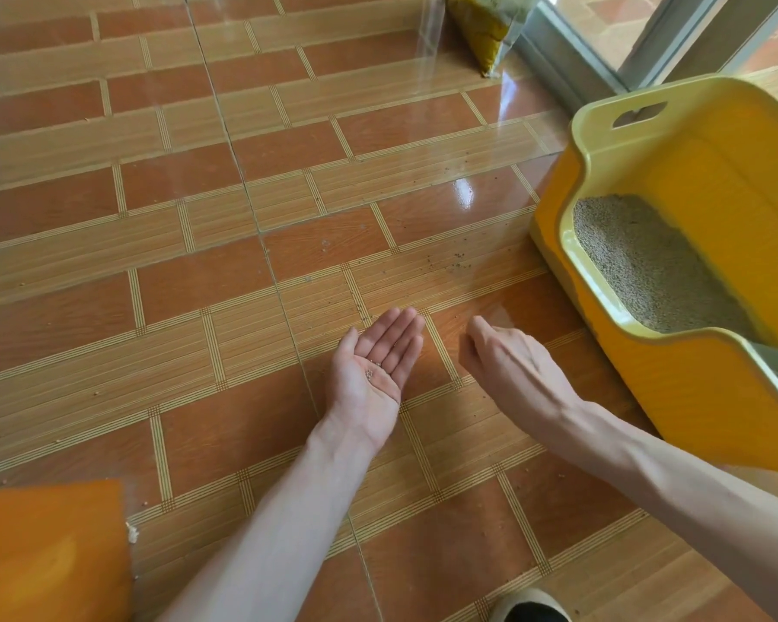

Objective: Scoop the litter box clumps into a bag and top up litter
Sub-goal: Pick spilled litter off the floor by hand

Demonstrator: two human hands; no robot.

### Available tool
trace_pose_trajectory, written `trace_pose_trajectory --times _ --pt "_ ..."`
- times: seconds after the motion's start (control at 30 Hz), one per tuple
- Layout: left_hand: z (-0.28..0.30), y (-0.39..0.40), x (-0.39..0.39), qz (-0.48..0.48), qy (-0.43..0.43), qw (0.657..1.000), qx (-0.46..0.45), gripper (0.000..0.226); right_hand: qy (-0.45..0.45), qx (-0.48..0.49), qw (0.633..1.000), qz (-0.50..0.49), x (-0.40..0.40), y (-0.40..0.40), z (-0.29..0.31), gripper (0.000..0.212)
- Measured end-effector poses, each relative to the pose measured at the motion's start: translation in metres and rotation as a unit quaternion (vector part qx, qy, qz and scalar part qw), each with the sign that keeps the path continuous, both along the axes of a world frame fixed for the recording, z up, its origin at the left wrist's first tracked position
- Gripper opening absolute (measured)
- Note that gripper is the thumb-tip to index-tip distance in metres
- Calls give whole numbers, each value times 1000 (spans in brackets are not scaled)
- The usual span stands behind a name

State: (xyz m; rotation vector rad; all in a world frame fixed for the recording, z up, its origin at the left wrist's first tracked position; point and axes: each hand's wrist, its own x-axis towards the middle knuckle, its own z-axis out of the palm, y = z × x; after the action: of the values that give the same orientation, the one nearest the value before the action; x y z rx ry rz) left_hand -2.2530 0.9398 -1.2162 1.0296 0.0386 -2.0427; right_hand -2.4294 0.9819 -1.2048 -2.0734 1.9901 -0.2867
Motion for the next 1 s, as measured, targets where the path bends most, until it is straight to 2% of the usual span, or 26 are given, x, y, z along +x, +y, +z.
trace_pose_trajectory --times 0.07,0.17,0.23,0.33,0.4,0.47,0.57,0.6,0.73,0.83,1.0 --pt "-2 -1 -3 1 -11 1000 6 56 -47 -38 998 8 17 -3 17 31" --pt "-9 -3 -7 -20 -27 999 13 57 -77 -31 996 45 45 -11 34 30" --pt "-12 -4 -9 -30 -15 999 18 58 -58 -11 996 71 61 -18 35 24" --pt "-12 -6 -10 -25 21 999 24 51 17 -67 989 127 71 -26 33 16" --pt "-11 -8 -10 -28 7 999 23 45 45 -51 985 158 71 -27 32 26" --pt "-9 -9 -9 -22 35 999 33 46 52 -65 981 177 70 -28 31 38" --pt "-8 -9 -10 -23 43 998 36 47 69 -112 977 167 67 -28 24 12" --pt "-6 -8 -10 -23 40 998 36 48 68 -122 978 156 68 -28 21 10" --pt "-3 -7 -11 -19 40 998 40 52 56 -141 975 165 64 -25 14 13" --pt "-5 -10 -9 -18 46 998 42 53 11 -132 979 158 60 -26 18 21" --pt "-7 -14 -2 -7 -5 1000 27 56 -49 -133 987 77 39 -37 19 20"
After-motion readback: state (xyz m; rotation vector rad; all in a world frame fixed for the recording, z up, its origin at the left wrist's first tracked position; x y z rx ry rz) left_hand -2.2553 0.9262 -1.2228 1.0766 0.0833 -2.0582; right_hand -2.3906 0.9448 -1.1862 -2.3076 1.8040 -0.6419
